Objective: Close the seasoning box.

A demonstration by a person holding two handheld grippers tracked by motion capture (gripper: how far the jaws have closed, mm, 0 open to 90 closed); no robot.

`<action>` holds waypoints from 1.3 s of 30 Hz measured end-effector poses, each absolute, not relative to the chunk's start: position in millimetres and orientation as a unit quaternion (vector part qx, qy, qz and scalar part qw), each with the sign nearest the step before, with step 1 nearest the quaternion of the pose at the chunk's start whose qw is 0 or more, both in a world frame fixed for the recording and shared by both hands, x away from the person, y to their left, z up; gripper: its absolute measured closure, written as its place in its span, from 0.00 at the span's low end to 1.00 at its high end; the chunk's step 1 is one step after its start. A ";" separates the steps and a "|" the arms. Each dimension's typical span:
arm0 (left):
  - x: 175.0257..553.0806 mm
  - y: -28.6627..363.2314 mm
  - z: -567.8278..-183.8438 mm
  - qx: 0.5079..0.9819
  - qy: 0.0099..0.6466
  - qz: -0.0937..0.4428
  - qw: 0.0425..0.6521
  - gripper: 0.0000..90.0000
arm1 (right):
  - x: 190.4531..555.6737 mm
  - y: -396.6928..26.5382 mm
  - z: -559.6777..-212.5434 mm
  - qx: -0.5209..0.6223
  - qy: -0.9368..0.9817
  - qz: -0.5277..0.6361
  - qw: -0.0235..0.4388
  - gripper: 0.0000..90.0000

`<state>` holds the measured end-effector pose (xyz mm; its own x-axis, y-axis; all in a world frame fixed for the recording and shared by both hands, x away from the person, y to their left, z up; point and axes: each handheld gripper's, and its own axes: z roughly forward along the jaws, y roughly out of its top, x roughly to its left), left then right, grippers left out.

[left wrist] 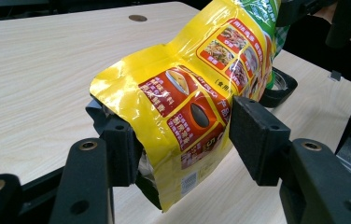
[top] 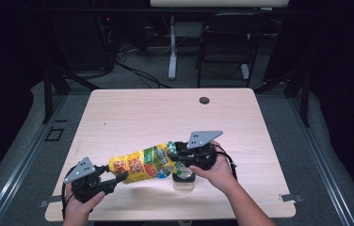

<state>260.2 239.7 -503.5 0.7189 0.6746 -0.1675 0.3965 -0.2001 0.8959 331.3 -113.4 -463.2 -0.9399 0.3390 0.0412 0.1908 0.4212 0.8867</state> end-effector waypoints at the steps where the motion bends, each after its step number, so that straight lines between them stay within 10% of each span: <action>1: 260.4 238.9 -503.9 0.759 0.355 0.138 0.529 0.51 | 331.3 -113.6 -463.4 0.158 0.839 0.516 0.071 0.97; 39: 253.0 228.7 -485.0 0.737 0.320 0.193 0.564 0.58 | 332.6 -124.3 -464.9 0.189 0.825 0.529 0.069 0.91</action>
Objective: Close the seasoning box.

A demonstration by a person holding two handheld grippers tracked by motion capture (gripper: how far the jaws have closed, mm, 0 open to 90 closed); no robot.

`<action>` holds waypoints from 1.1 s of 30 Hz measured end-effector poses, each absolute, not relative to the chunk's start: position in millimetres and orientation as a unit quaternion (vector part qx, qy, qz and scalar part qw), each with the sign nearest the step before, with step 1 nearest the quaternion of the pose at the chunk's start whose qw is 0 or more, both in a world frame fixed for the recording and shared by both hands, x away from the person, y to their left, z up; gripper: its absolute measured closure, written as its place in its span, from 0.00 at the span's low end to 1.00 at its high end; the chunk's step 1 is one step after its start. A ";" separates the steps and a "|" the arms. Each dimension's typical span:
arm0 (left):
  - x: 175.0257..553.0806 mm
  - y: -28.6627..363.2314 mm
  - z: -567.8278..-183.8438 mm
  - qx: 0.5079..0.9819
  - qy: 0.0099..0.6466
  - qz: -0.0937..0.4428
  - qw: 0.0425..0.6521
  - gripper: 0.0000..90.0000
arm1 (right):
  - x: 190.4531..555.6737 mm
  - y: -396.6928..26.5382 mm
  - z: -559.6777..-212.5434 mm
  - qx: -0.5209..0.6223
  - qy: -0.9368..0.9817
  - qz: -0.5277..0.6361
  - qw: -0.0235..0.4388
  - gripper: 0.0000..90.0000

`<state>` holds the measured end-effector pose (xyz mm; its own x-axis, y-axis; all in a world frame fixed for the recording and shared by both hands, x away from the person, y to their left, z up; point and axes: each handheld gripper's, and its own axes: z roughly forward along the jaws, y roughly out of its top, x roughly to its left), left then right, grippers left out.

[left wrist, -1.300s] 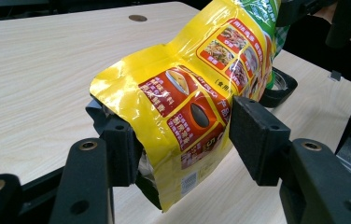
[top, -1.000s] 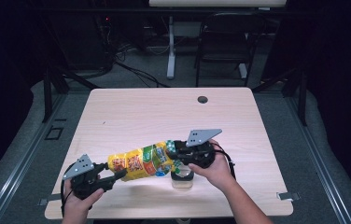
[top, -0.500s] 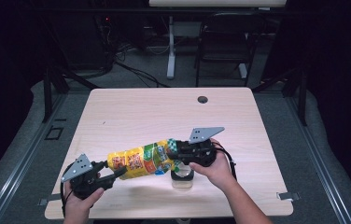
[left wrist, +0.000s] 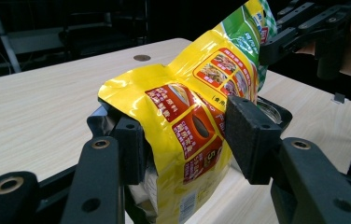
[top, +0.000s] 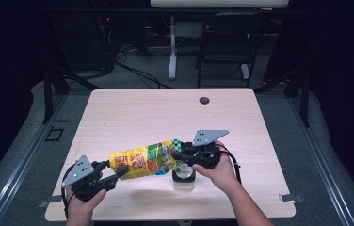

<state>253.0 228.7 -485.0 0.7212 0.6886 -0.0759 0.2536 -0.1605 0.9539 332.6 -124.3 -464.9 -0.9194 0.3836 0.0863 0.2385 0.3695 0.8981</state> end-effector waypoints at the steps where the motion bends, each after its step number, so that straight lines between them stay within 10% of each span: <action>1: 253.0 228.5 -484.3 0.738 0.316 0.193 0.564 0.58 | 332.4 -124.7 -465.1 0.190 0.823 0.530 0.070 0.91; 33: 252.0 207.5 -465.9 0.757 0.287 0.220 0.545 0.61 | 317.1 -145.6 -481.2 0.217 0.790 0.566 0.088 0.91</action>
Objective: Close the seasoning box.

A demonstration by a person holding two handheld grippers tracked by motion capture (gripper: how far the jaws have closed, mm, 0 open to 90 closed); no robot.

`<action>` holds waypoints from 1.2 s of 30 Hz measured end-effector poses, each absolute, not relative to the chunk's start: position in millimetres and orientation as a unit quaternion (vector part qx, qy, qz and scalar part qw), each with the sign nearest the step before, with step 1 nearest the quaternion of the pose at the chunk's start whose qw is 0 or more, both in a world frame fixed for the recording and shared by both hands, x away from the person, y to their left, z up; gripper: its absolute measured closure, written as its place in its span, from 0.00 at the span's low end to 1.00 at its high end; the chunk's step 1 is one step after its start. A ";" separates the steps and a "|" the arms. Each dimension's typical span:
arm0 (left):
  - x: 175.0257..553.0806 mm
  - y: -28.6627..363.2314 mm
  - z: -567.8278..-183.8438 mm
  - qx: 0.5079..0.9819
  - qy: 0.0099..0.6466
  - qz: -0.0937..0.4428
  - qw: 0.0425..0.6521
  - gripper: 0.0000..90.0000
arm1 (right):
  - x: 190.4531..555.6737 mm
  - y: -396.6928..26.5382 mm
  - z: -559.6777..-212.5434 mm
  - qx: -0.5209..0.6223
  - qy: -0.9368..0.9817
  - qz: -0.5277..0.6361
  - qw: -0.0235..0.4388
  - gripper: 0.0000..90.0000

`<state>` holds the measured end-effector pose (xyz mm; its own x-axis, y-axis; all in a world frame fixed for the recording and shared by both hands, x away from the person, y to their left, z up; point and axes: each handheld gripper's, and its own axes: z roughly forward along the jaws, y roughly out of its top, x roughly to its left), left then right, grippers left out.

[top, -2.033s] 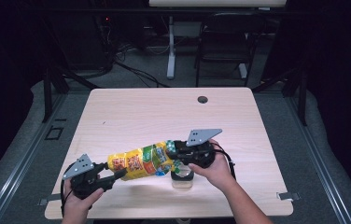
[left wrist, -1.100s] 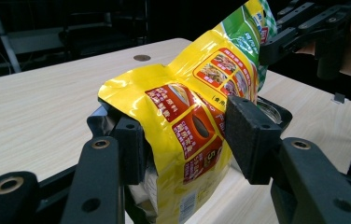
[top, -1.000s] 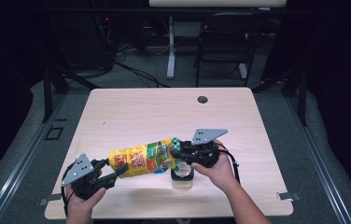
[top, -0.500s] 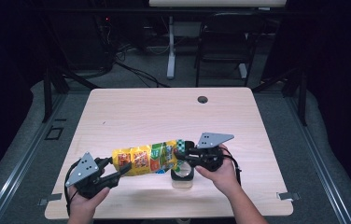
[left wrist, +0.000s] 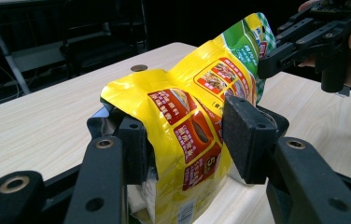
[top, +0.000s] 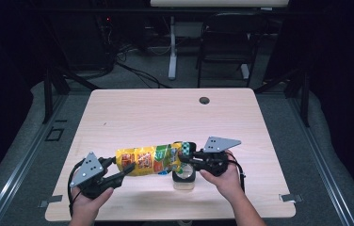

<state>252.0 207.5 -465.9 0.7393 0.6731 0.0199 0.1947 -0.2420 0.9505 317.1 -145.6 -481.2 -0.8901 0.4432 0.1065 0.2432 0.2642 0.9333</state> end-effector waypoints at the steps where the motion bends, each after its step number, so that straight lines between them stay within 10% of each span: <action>1: 251.9 207.1 -465.3 0.757 0.287 0.219 0.545 0.61 | 316.9 -145.8 -481.2 0.217 0.792 0.564 0.091 0.91; 36: 244.8 194.3 -450.5 0.767 0.268 0.241 0.531 0.61 | 310.0 -156.9 -491.8 0.215 0.790 0.570 0.071 0.89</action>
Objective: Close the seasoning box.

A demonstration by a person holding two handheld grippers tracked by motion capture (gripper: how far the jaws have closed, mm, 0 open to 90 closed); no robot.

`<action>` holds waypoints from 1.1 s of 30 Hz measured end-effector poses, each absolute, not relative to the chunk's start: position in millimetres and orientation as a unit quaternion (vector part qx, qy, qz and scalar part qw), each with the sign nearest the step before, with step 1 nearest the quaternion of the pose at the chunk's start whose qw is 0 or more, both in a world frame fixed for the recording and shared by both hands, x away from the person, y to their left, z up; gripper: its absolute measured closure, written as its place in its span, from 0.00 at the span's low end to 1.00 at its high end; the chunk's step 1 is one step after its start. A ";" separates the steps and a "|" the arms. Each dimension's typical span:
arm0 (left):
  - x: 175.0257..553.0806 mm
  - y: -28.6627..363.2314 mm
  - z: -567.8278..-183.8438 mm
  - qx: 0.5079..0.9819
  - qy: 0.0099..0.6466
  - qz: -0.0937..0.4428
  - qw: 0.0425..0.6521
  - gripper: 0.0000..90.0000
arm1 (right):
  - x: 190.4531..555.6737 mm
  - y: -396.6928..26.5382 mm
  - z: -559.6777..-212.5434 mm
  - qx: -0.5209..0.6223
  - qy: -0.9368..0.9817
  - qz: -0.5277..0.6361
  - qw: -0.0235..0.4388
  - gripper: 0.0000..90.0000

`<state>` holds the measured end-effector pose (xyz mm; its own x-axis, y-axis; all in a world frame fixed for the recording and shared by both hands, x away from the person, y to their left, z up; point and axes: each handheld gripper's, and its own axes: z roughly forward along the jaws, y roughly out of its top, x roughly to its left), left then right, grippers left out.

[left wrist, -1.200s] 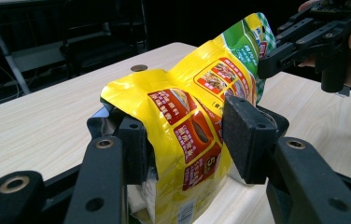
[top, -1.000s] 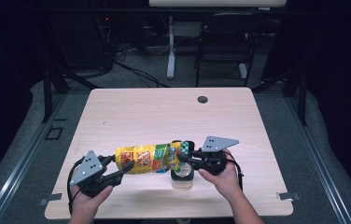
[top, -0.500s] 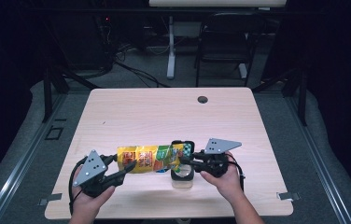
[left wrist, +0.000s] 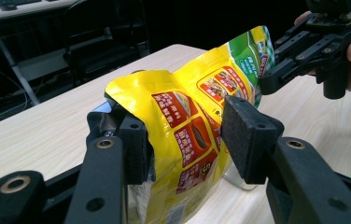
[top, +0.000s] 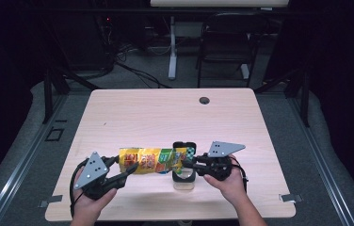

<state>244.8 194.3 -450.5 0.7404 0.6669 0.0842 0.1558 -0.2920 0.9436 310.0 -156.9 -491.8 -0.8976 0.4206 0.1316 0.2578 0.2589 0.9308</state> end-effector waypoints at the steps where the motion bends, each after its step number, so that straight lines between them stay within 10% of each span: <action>1: 244.7 193.7 -450.1 0.767 0.268 0.240 0.532 0.61 | 310.0 -157.3 -492.2 0.216 0.789 0.570 0.071 0.89; 33: 245.9 185.9 -442.1 0.767 0.260 0.241 0.535 0.62 | 311.6 -161.5 -500.3 0.222 0.789 0.570 0.057 0.92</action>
<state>245.9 185.9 -442.1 0.7491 0.6562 0.0914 0.1417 -0.2935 0.9454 311.6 -161.5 -500.3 -0.8948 0.4155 0.1634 0.2860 0.2524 0.9244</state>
